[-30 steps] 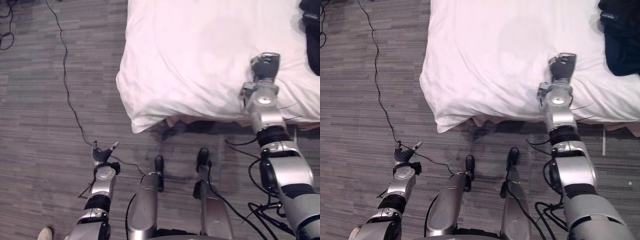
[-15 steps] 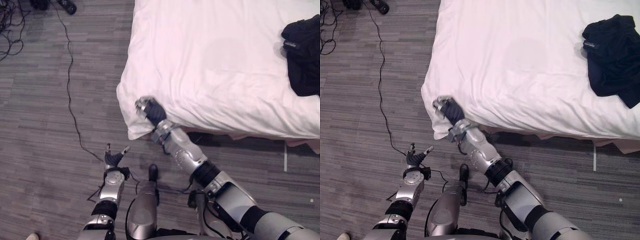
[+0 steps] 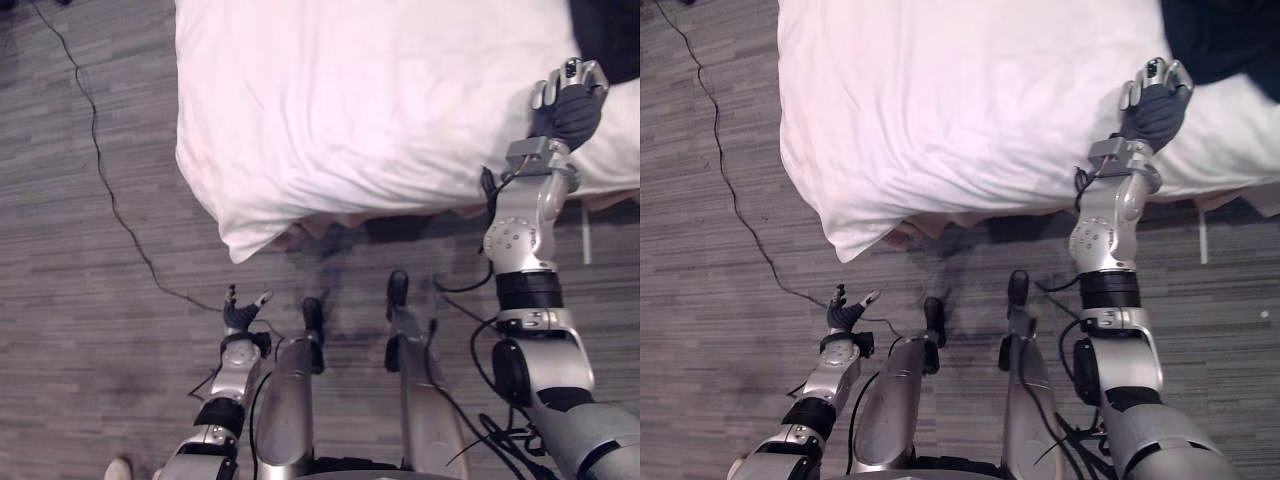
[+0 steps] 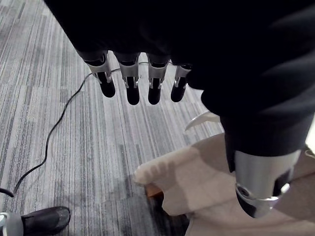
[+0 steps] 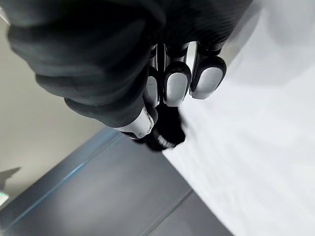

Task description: Tidy the bed and pick cloth on bed and put in laundry

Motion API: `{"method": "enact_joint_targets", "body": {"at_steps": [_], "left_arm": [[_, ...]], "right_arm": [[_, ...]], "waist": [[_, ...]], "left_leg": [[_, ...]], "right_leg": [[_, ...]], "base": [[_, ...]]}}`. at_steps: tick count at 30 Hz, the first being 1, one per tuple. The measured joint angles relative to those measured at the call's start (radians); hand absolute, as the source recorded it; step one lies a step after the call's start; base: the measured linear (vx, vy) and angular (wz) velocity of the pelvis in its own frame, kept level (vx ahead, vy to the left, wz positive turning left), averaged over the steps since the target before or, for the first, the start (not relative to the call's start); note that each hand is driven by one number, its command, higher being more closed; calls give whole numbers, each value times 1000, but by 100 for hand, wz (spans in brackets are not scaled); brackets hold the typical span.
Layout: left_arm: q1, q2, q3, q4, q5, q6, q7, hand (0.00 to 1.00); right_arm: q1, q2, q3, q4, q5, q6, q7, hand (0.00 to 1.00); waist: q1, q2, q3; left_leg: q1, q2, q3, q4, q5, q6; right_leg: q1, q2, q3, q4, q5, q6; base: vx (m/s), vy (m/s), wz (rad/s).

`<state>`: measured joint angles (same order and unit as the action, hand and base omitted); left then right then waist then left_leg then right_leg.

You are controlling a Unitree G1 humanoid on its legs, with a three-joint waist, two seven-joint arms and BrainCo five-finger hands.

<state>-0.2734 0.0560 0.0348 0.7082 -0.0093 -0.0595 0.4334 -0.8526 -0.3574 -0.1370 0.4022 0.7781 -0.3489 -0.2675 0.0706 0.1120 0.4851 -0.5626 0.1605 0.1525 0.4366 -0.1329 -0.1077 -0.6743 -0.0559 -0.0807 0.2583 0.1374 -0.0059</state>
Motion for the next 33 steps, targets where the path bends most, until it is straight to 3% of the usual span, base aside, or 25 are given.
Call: {"method": "enact_joint_targets", "body": {"at_steps": [1, 3, 6, 8, 11, 15, 16, 20, 22, 23, 24, 25, 26, 27, 29, 30, 32, 33], "left_arm": [[0, -6, 3, -10, 0, 1, 0, 0], [-2, -28, 7, -45, 0, 8, -2, 0], [4, -49, 7, -82, 0, 11, -3, 0], [15, -54, 7, -95, 0, 19, -3, 0], [62, -60, 10, -138, 2, 34, -4, 0], [148, -51, 15, -138, 16, 58, -23, 0], [181, -48, 17, -112, 34, 63, -39, 0], [193, -42, 16, -19, 81, 79, -84, 0], [193, -27, 15, 23, 105, 83, -110, 0], [189, -23, 12, 45, 114, 84, -131, 0], [194, -20, 4, 62, 125, 85, -147, 0], [196, -14, -3, 88, 133, 87, -153, 0], [200, -3, -6, 130, 165, 95, -183, 0], [204, 4, -10, 156, 184, 96, -197, 0], [209, 12, -25, 186, 221, 97, -216, 0], [204, 7, -35, 215, 240, 98, -223, 0], [182, -22, -42, 242, 278, 98, -239, 0], [178, -30, -43, 246, 302, 97, -239, 0]], "right_arm": [[-1, -11, 1, -4, -18, 11, 0, 100], [4, -54, 34, -22, -107, 85, -4, 100], [50, -51, 22, -19, -172, 135, -13, 100], [158, -1, -49, -21, -207, 161, -29, 100], [468, 145, -212, 31, -231, 219, -82, 100], [775, 267, -342, 116, -253, 250, -100, 100], [846, 279, -383, 183, -283, 256, -98, 0], [966, 295, -458, 350, -341, 287, -74, 0], [982, 313, -474, 417, -380, 308, -42, 0], [978, 328, -473, 449, -399, 324, -21, 0], [961, 343, -468, 478, -409, 339, -4, 0], [958, 345, -446, 495, -419, 345, 8, 0], [934, 349, -416, 534, -483, 362, 26, 0], [918, 351, -399, 554, -513, 364, 33, 0], [886, 354, -380, 582, -560, 365, 39, 0], [878, 343, -369, 589, -591, 359, 51, 0], [881, 328, -354, 587, -634, 355, 55, 0], [884, 330, -341, 584, -642, 354, 55, 0]], "waist": [[0, 0, 0], [-2, 1, 1], [2, -3, 2], [-2, -13, 7], [-11, -49, 4], [-66, -90, -21], [-92, -105, -71], [-137, -122, -148], [-146, -136, -169], [-156, -135, -168], [-169, -127, -172], [-170, -115, -183], [-167, -105, -190], [-171, -104, -196], [-165, -99, -198], [-170, -95, -201], [-184, -82, -209], [-196, -87, -214]], "left_leg": [[-21, 6, 0, 29, -13, 0], [-62, 41, 1, 106, -52, 1], [-40, 68, 21, 107, -56, -2], [17, 88, 47, 91, -56, -2], [169, 102, 104, 0, -46, -17], [357, 72, 156, -155, -17, -39], [405, 54, 155, -208, -4, -39], [531, 31, 187, -299, 2, -45], [589, 32, 247, -303, -7, -38], [617, 38, 302, -306, -13, -38], [647, 42, 360, -319, -20, -38], [657, 49, 397, -317, -29, -41], [704, 55, 490, -329, -40, -54], [726, 55, 541, -328, -50, -63], [771, 61, 635, -315, -68, -91], [796, 63, 685, -306, -69, -92], [853, 79, 756, -266, -55, -115], [862, 120, 774, -141, -54, -117]], "right_leg": [[-21, 2, 0, 26, -10, -4], [-47, 16, -13, 71, -36, -13], [-21, 15, -52, 50, -50, 1], [34, 15, -78, 34, -50, 1], [162, 16, -98, -16, -53, -3], [296, 19, -76, -89, -46, 6], [323, 21, -64, -111, -45, 7], [402, 29, -24, -140, -46, 9], [412, 35, 9, -124, -48, 11], [403, 31, -18, -110, -79, 17], [395, -17, -183, -59, -174, -16], [393, -61, -313, -21, -210, -24], [409, -162, -601, 64, -257, -83], [433, -214, -746, 107, -265, -94], [476, -253, -928, 165, -261, -100], [467, -244, -944, 179, -282, -122], [454, -185, -839, 196, -316, -108], [455, -157, -780, 197, -329, -105]], "base": [[-137, -43, -10], [-101, -24, -16], [-45, -16, -21], [30, -23, -12], [111, -38, 7], [183, 15, -18], [197, 60, -33], [194, 98, -37], [103, 103, -67], [7, 88, -103], [-4, 92, -114], [51, 119, -169], [105, 90, -174], [125, 64, -182], [162, -25, -172], [265, -106, -202], [284, -159, -170], [357, -213, -202]]}}
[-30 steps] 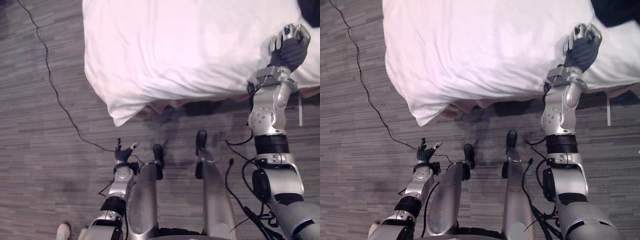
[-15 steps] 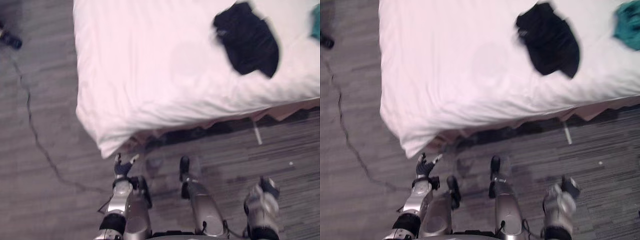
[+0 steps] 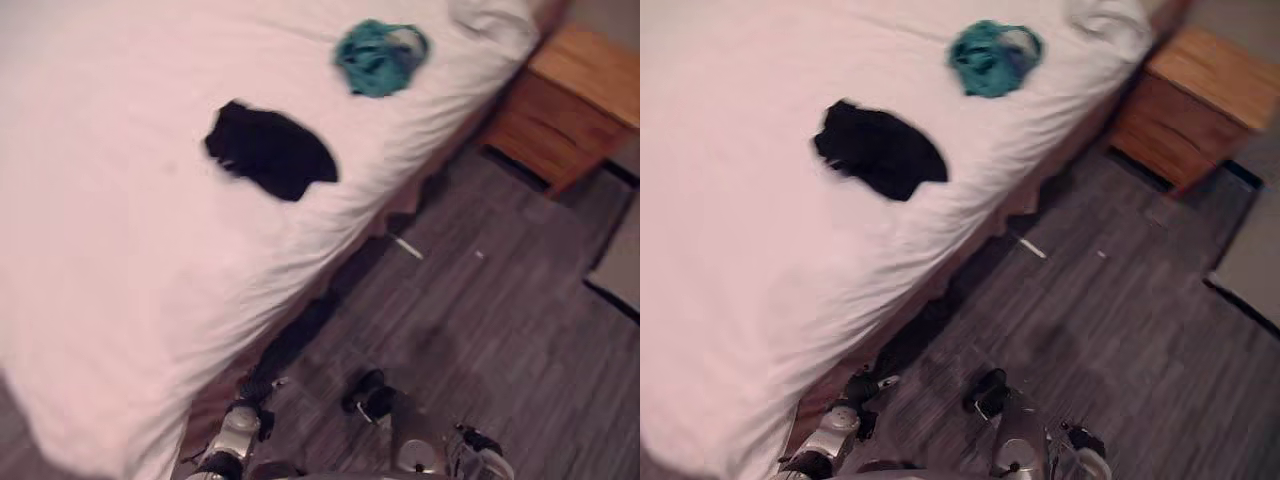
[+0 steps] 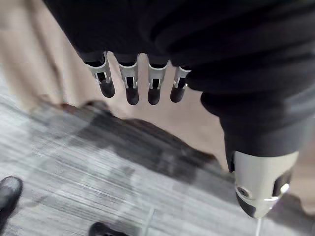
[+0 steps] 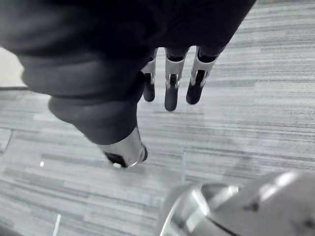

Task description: Tidy the bed and pick cloth on bed and put in laundry

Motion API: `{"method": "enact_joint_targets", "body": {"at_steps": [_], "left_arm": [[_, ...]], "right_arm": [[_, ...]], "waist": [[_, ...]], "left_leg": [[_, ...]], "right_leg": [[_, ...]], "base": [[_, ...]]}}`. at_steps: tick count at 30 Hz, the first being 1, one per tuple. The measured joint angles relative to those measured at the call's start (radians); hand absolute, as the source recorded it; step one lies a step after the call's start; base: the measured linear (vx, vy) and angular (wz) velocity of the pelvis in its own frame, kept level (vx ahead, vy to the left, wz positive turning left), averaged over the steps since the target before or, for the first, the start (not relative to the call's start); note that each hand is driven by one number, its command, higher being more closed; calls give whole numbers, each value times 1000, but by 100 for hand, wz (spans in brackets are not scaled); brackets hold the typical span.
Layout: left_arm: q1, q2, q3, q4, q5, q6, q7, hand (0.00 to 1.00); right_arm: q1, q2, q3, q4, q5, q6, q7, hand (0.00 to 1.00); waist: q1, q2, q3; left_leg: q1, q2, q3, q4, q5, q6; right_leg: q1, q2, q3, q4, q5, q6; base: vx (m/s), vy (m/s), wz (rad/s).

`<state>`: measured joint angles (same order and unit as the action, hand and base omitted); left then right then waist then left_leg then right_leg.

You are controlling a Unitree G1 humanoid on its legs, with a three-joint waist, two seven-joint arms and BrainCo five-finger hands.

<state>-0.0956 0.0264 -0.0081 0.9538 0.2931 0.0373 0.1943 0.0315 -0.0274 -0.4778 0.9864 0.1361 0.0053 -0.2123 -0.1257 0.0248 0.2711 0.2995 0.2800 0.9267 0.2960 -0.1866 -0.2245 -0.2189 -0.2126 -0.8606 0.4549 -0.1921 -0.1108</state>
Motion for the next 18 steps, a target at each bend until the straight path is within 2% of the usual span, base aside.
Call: {"method": "enact_joint_targets", "body": {"at_steps": [1, 2, 3, 4, 5, 6, 7, 8, 9, 10, 11, 12, 13, 14, 15, 16, 17, 18], "left_arm": [[0, -5, 1, -1, 26, -1, 1, 0], [4, 2, 0, -1, 34, -1, 2, 0], [5, 3, -9, -8, 36, -3, 5, 0], [10, 1, -26, -10, 36, -2, 15, 0], [13, 1, -36, -9, 36, -1, 23, 0], [31, 2, -49, -15, 33, -5, 35, 0], [45, 5, -64, -24, 30, -8, 53, 0], [48, 5, -65, -38, 25, -11, 59, 0], [46, 4, -67, -42, 20, -22, 71, 0], [43, 3, -67, -42, 19, -24, 74, 0], [40, -3, -67, -41, 17, -26, 76, 0], [42, -10, -69, -39, 13, -26, 78, 0], [53, -12, -69, -37, 12, -26, 80, 0], [53, 11, -72, -29, 11, -26, 79, 0], [47, 17, -74, -27, 11, -26, 79, 0], [40, 17, -79, -11, 10, -26, 78, 0], [40, 23, -82, -6, 8, -25, 76, 0], [41, 39, -111, 3, 3, -23, 73, 0]], "right_arm": [[6, 1, 51, -4, -14, -2, 1, 0], [7, 3, 77, -10, -20, -4, 1, 0], [12, -9, 119, -20, -42, -4, 0, 0], [9, -24, 172, -19, -76, -2, -3, 0], [10, -26, 185, -16, -90, -2, -3, 0], [10, -30, 213, -2, -117, -2, -6, 0], [11, -33, 236, 12, -144, -2, -6, 0], [7, -37, 244, 11, -153, -3, -6, 0], [2, -42, 245, 12, -164, -2, -5, 0], [4, -43, 245, 13, -172, -2, -5, 0], [2, -49, 246, 12, -189, -3, -6, 0], [7, -61, 249, 12, -189, -2, -5, 0], [11, -67, 250, 13, -192, 0, -5, 0], [30, -38, 252, 7, -208, -2, -5, 0], [38, -32, 252, 9, -212, -1, -4, 0], [51, -22, 249, 20, -226, 1, -4, 0], [51, -17, 251, 19, -229, 3, -3, 0], [54, -2, 249, 16, -228, 1, -8, 0]], "waist": [[8, 2, 0], [17, 11, -2], [31, 19, -5], [46, 16, 4], [54, 9, 12], [72, -8, 23], [92, -28, 26], [95, -23, 25], [102, -23, 27], [106, -22, 26], [113, -11, 18], [116, 7, 8], [124, 5, 5], [110, -55, -8], [108, -65, -7], [111, -86, 5], [111, -95, 10], [87, -103, 21]], "left_leg": [[-24, 113, -6, 282, 46, 16], [-70, 183, -58, 447, 95, 85], [-179, 235, -196, 684, 87, 195], [-330, 181, -450, 842, 16, 216], [-373, 135, -542, 855, -13, 193], [-427, 65, -659, 819, -52, 174], [-472, 21, -740, 699, -64, 175], [-504, 10, -771, 615, -64, 175], [-539, -9, -827, 447, -59, 167], [-547, -26, -858, 328, -47, 148], [-544, -54, -902, 119, -11, 101], [-537, -62, -902, 30, 74, 90], [-518, -76, -898, 29, 120, 118], [-493, -135, -865, 16, 81, 146], [-490, -149, -863, 16, 65, 157], [-446, -167, -833, 0, 37, 176], [-414, -181, -825, -23, 32, 184], [-332, -208, -834, -71, 23, 201]], "right_leg": [[14, 65, 93, -42, -1, -6], [25, 98, 143, -74, -1, -21], [35, 154, 225, -108, 4, -29], [71, 194, 321, -135, 5, -31], [103, 203, 360, -147, 6, -29], [149, 214, 436, -164, 5, -25], [189, 220, 514, -187, 21, 10], [205, 228, 548, -204, 30, 26], [217, 231, 604, -227, 38, 47], [218, 230, 639, -240, 43, 59], [218, 228, 705, -265, 53, 88], [219, 230, 751, -275, 54, 112], [221, 229, 789, -272, 48, 131], [231, 163, 810, -262, 27, 169], [226, 143, 810, -235, 19, 182], [166, 111, 814, -61, 15, 192], [123, 94, 818, 55, 33, 193], [22, 57, 810, 319, 125, 189]], "base": [[359, -209, -213], [288, -83, -248], [250, -10, -251], [249, 30, -238], [246, 84, -223], [230, 146, -211], [230, 162, -204], [237, 196, -186], [204, 185, -131], [309, 326, -167], [268, 302, -159], [293, 325, -163], [369, 336, -103], [442, 400, -48], [430, 371, -18], [247, 242, -11], [202, 247, -1], [347, 302, 28]]}}
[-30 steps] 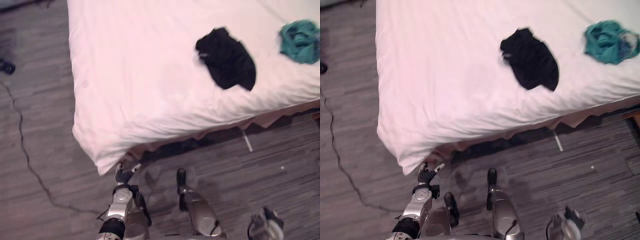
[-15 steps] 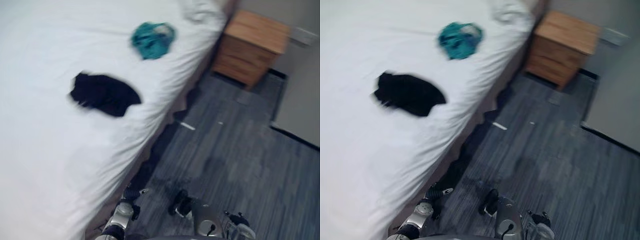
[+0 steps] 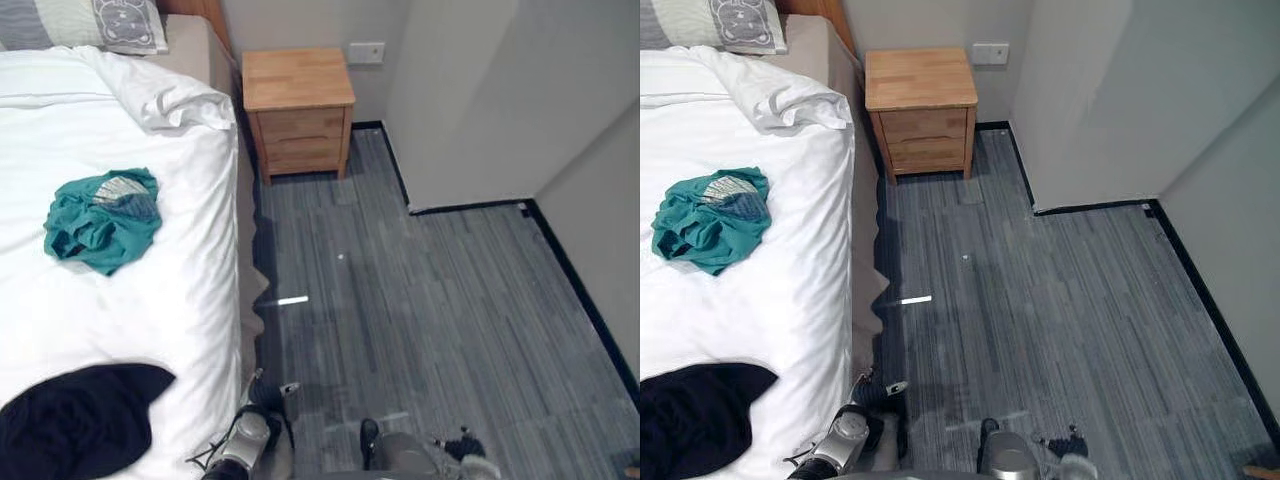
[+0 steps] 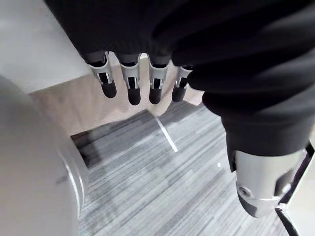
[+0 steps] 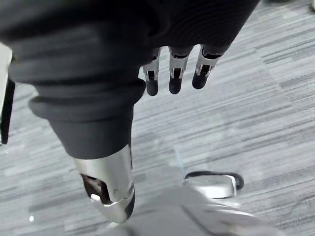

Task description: Tidy the bed and pick cloth on bed and put in laundry

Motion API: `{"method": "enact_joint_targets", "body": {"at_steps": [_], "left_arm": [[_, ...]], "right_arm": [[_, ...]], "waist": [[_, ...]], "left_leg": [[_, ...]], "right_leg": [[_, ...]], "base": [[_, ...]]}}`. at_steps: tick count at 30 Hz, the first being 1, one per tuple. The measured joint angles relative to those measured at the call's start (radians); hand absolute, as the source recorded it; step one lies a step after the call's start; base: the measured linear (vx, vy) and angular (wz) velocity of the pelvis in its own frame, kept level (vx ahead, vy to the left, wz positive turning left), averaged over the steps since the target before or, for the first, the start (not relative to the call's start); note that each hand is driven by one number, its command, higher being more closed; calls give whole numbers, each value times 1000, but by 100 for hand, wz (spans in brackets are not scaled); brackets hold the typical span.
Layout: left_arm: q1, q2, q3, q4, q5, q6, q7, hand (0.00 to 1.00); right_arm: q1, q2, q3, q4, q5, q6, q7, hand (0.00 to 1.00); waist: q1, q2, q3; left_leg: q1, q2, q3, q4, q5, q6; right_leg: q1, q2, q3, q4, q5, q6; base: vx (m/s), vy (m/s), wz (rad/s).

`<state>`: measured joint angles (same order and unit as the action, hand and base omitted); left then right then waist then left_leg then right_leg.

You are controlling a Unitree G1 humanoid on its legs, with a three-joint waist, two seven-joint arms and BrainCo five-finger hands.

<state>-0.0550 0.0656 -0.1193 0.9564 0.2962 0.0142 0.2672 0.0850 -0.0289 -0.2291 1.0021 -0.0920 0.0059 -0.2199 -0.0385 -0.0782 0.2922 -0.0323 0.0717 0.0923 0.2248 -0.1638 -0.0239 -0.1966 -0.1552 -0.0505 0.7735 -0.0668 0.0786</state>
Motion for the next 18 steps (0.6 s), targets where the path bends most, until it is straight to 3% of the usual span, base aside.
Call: {"method": "enact_joint_targets", "body": {"at_steps": [1, 2, 3, 5, 7, 8, 9, 10, 11, 12, 13, 15, 16, 17, 18], "left_arm": [[13, 27, -6, 1, -1, 0, -1, 0], [14, 38, -6, 2, -1, 1, -2, 0], [8, 46, -5, 6, 0, 1, -3, 0], [4, 36, 3, 12, 4, 4, -4, 0], [5, 16, 24, 17, 32, 11, -5, 0], [9, 17, 36, 18, 39, 11, -6, 0], [19, 17, 68, 34, 61, 11, -6, 0], [33, 10, 86, 37, 65, 10, -7, 0], [37, 2, 90, 36, 70, 9, -6, 0], [37, -6, 103, 36, 70, 9, -6, 0], [42, -13, 146, 33, 69, 8, -5, 0], [63, -38, 206, -4, 58, 0, -5, 0], [65, -38, 210, -18, 56, -2, -4, 0], [63, -34, 202, -45, 47, -12, -4, 0], [62, -38, 200, -61, 37, -24, -4, 0]], "right_arm": [[11, 5, -4, -9, 0, -1, 0, 0], [21, 3, 0, -13, 1, -2, 1, 0], [24, 5, 5, -31, 3, -2, 1, 0], [17, 4, 3, -37, 4, -2, 0, 0], [-3, -14, -1, -36, 5, 2, 0, 0], [0, -14, -2, -36, 5, 3, 0, 0], [-2, -24, -2, -37, 4, 3, 0, 0], [-3, -32, -6, -37, 4, 2, 0, 0], [-8, -36, -11, -36, 3, 3, 0, 0], [-12, -42, -12, -40, 3, 4, 0, 0], [-9, -46, -11, -47, 3, 4, 0, 0], [-7, -57, -4, -47, 3, 7, 0, 0], [-8, -57, -2, -48, 3, 8, 0, 0], [-13, -54, 15, -47, 2, 7, 1, 0], [-24, -55, 29, -44, -1, 8, 2, 0]], "waist": [[-16, -4, -2], [-21, -3, -3], [-25, -2, -2], [-33, 5, 3], [-40, 33, 15], [-39, 33, 15], [-49, 56, 13], [-53, 84, 1], [-52, 104, -10], [-52, 121, -9], [-49, 142, 0], [-23, 154, 4], [-11, 150, 8], [5, 129, 11], [13, 118, 8]], "left_leg": [[50, 7, -20, -21, -13, 12], [69, 20, -35, -29, -20, 9], [98, 33, -60, -54, -31, 8], [123, 41, -65, -84, -47, 10], [198, 57, -35, -128, -81, -21], [225, 56, -18, -139, -98, -38], [315, 74, 10, -170, -134, -69], [333, 93, 30, -163, -129, -81], [320, 113, 57, -85, -115, -106], [244, 150, 72, 137, -80, -162], [127, 208, 53, 440, 20, -171], [0, 270, 45, 840, 23, -159], [-30, 276, 47, 907, 18, -151], [-102, 276, 74, 945, 1, -123], [-154, 276, 107, 882, -10, -104]], "right_leg": [[-49, 3, -17, 128, -23, 7], [-63, 13, -39, 146, -54, 2], [-97, 15, -100, 89, -114, -1], [-149, 15, -147, -123, -113, -21], [-150, 34, -208, -563, 11, -34], [-150, 40, -221, -632, 38, -27], [-148, 55, -225, -616, 137, -55], [-160, 68, -230, -568, 158, -73], [-173, 87, -227, -522, 137, -100], [-143, 116, -223, -509, 96, -108], [-64, 154, -205, -544, 76, -121], [81, 221, -158, -612, 56, -140], [128, 229, -141, -632, 48, -143], [216, 227, -114, -669, 31, -139], [260, 220, -102, -695, 30, -135]], "base": [[295, 241, 47], [431, 87, 63], [402, -46, 60], [491, -84, 33], [595, -128, -9], [830, -206, -25], [744, -171, -29], [766, -174, -42], [615, -160, -52], [710, -238, -57], [813, -249, -58], [645, -111, -77], [621, -44, -86], [703, -39, -69], [576, -17, -65]]}}
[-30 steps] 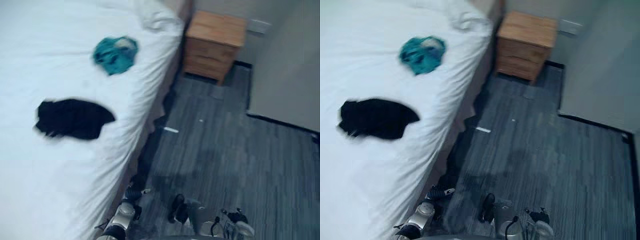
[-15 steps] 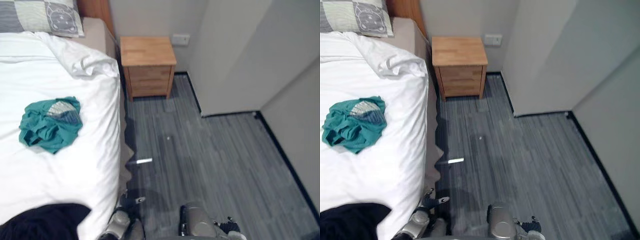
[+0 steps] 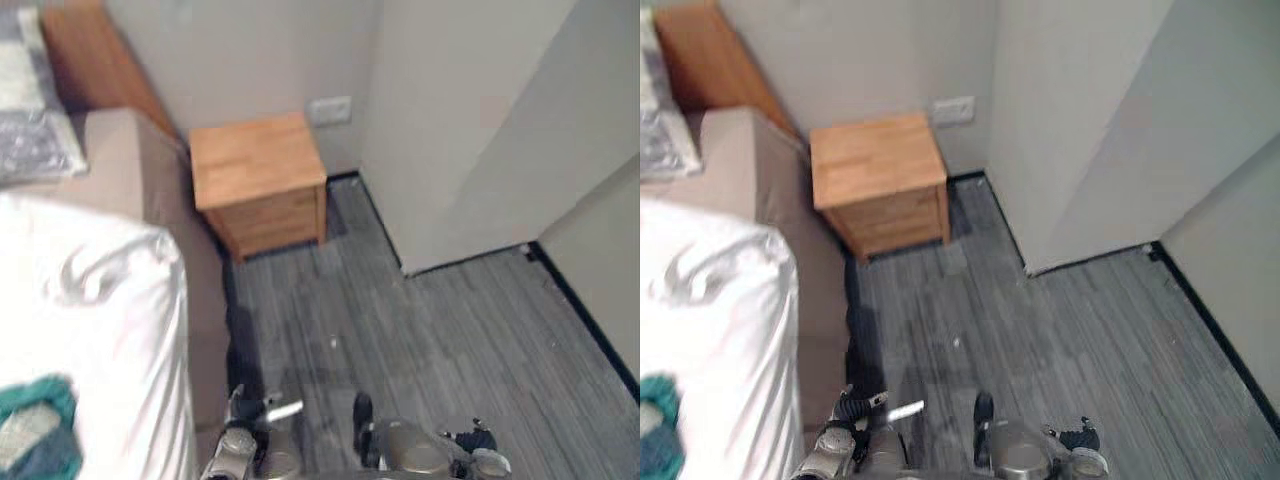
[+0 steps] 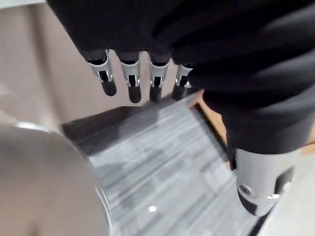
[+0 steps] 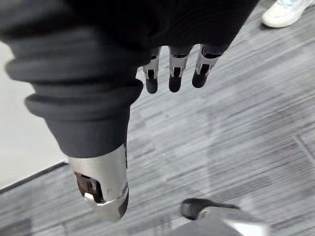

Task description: Tidy the bed and pick cloth on bed and put in laundry

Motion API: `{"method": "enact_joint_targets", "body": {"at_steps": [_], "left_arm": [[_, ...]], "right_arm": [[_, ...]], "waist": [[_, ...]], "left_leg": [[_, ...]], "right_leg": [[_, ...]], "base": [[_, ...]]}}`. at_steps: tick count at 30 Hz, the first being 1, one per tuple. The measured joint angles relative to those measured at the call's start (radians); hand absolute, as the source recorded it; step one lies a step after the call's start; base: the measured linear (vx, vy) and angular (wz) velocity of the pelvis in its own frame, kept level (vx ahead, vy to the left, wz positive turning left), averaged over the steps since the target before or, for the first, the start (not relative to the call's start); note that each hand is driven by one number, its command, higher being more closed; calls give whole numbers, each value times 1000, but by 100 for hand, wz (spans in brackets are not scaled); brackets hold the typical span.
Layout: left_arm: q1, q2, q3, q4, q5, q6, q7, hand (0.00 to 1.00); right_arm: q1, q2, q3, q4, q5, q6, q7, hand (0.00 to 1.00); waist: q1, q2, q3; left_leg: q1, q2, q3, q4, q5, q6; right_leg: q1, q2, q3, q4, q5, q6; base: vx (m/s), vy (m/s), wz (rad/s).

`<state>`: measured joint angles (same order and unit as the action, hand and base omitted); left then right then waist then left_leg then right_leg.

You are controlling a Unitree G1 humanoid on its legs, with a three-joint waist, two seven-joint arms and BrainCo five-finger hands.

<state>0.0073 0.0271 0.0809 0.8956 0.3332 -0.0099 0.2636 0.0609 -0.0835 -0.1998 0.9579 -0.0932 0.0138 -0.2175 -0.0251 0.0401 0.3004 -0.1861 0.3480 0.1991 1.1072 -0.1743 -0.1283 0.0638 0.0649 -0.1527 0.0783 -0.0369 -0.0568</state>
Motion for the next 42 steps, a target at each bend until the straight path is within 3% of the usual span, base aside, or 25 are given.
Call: {"method": "enact_joint_targets", "body": {"at_steps": [1, 4, 5, 6, 8, 9, 10, 11, 12, 14, 16, 17, 18, 20, 21, 23, 26, 28, 29, 30, 31, 32, 36, 39, 42], "left_arm": [[-1, -4, 3, -9, -11, -2, 1, 0], [-11, -22, -3, -19, -27, 0, 1, 0], [-10, -30, -11, -13, -31, 2, 0, 0], [-13, -22, -12, 2, -30, 3, 1, 0], [-12, -42, -12, 16, -29, 2, 1, 0], [-12, -51, -14, 18, -34, 2, 0, 0], [-9, -46, -34, 19, -40, 2, 1, 0], [-9, -28, -65, 25, -48, 7, 1, 0], [-6, -10, -78, 46, -50, 6, 3, 0], [-4, 2, -75, 59, -57, 15, 10, 0], [-5, 4, -67, 62, -60, 25, 27, 0], [-8, 4, -68, 63, -61, 24, 27, 0], [-10, 1, -69, 71, -63, 24, 23, 0], [-13, 12, -25, 65, -64, 21, 18, 0], [-17, -16, 28, 66, -66, 25, 20, 0], [2, -35, 83, 56, -66, 21, 19, 0], [3, -59, 149, 45, -69, 18, 10, 0], [3, -58, 167, 39, -69, 6, -3, 0], [3, -58, 186, 39, -77, 3, -3, 0], [5, -63, 196, 40, -78, 9, -3, 0], [10, -63, 193, 40, -78, 14, -3, 0], [15, -52, 184, 38, -78, 21, -5, 0], [40, 11, 136, 36, -63, 28, -43, 0], [63, 53, 103, 39, -46, 29, -53, 0], [91, 81, 74, 40, -44, 29, -68, 0]], "right_arm": [[-9, -1, 4, 0, -1, 1, 0, 0], [-30, 6, 5, 0, -15, 3, 3, 0], [-31, 0, 4, 5, -19, 5, 3, 0], [-28, 25, 5, 4, -27, 5, 1, 0], [-12, 21, 3, 10, -38, 2, 1, 0], [-21, 7, 4, 29, -63, 7, 3, 0], [-23, 7, 5, 33, -79, 10, 4, 0], [-26, 7, 9, 39, -88, 13, 4, 0], [-26, 11, 12, 39, -89, 12, 1, 0], [-30, 11, 21, 39, -90, 13, 1, 0], [-29, 2, 33, 38, -89, 12, 0, 0], [-29, 3, 32, 38, -87, 13, 0, 0], [-19, 3, 30, 39, -84, 14, 0, 0], [20, 32, 10, 49, -79, 16, -1, 0], [9, 20, -20, 58, -76, 27, -1, 0], [16, 17, -39, 34, -75, 32, -5, 0], [16, 17, -41, -1, -29, 32, -2, 0], [9, 33, -41, -75, 50, 33, -2, 0], [10, 44, -43, -166, 93, 32, -2, 0], [15, 49, -57, -232, 117, 31, -6, 0], [11, 59, -71, -296, 133, 29, -19, 0], [-10, 60, -84, -369, 144, 23, -30, 0], [-87, 34, -155, -616, 106, 17, -48, 0], [-169, -64, -162, -713, 30, 11, -74, 0], [-354, -207, -57, -759, -51, -5, -91, 0]], "waist": [[5, -1, 0], [16, -15, 1], [26, 4, -15], [21, -37, -36], [9, -47, -46], [12, -39, -51], [8, -52, -50], [-5, -71, -45], [-14, -71, -43], [-14, -64, -38], [-13, -60, -38], [-15, -64, -39], [-20, -73, -43], [-5, -124, -37], [10, -73, -41], [23, -40, -53], [54, -30, -62], [53, -35, -67], [33, -37, -67], [31, -37, -67], [31, -34, -69], [40, -37, -76], [39, -71, -99], [41, -75, -99], [42, -86, -87]], "left_leg": [[-25, -1, 20, -62, -4, 7], [-62, -76, 153, -574, 20, 12], [-47, -99, 245, -700, 113, 152], [-39, -153, 312, -724, 108, 163], [-26, -184, 354, -723, 52, 226], [14, -242, 287, -775, 26, 227], [50, -276, 242, -827, 33, 230], [106, -328, 149, -873, 38, 235], [149, -344, 69, -892, 36, 237], [205, -359, -42, -917, 37, 235], [235, -367, -247, -906, 34, 229], [229, -369, -292, -892, 30, 221], [211, -379, -386, -851, 8, 179], [204, -422, -443, -806, -59, 94], [181, -353, -449, -792, -80, 81], [176, -281, -444, -831, -60, 48], [179, -201, -408, -907, -7, -7], [148, -143, -182, -872, 6, 8], [137, -68, 114, -800, -3, 44], [144, -29, 276, -768, 10, 75], [158, -19, 379, -761, 18, 63], [162, -48, 391, -795, 32, 48], [211, -190, 346, -1021, 143, 71], [209, -218, 314, -1085, 181, 77], [166, -222, 291, -1110, 208, 80]], "right_leg": [[25, -5, 10, -14, -1, 6], [116, -65, -23, -89, -54, 84], [147, -85, -66, -94, -90, 117], [158, -140, -104, -78, -96, 138], [135, -182, -182, 72, -135, 199], [26, -254, -207, 409, -141, 208], [-62, -307, -193, 621, -72, 155], [-159, -337, -133, 868, -44, 130], [-203, -314, -96, 923, -105, 136], [-239, -262, -42, 838, -163, 136], [-282, -120, 191, 543, -199, 136], [-290, -89, 280, 478, -194, 144], [-292, -57, 444, 335, -167, 177], [-269, -143, 471, 182, 26, 220], [-256, -114, 362, 226, -16, 197], [-203, -100, 242, 176, -32, 157], [-129, -81, 94, 112, -29, 114], [-116, -100, 26, 107, -38, 93], [-98, -120, -19, 98, -39, 92], [-91, -130, -42, 97, -44, 99], [-85, -143, -59, 98, -52, 110], [-84, -170, -70, 97, -54, 127], [-48, -222, -104, 4, -4, 152], [-51, -227, -124, -12, 13, 148], [-94, -216, -125, -17, 24, 142]], "base": [[550, 35, -66], [513, 133, -40], [527, 203, 14], [563, 212, 49], [549, 236, 130], [580, 276, 171], [651, 278, 225], [511, 89, 240], [638, 14, 260], [552, -106, 212], [501, -252, 262], [454, -318, 302], [429, -343, 328], [403, -431, 322], [225, -347, 209], [232, -380, 198], [124, -280, 131], [37, -133, 103], [22, -13, 107], [22, 33, 101], [8, 120, 77], [-20, 153, 65], [32, 120, 46], [7, 63, 34], [-53, 14, 11]]}}
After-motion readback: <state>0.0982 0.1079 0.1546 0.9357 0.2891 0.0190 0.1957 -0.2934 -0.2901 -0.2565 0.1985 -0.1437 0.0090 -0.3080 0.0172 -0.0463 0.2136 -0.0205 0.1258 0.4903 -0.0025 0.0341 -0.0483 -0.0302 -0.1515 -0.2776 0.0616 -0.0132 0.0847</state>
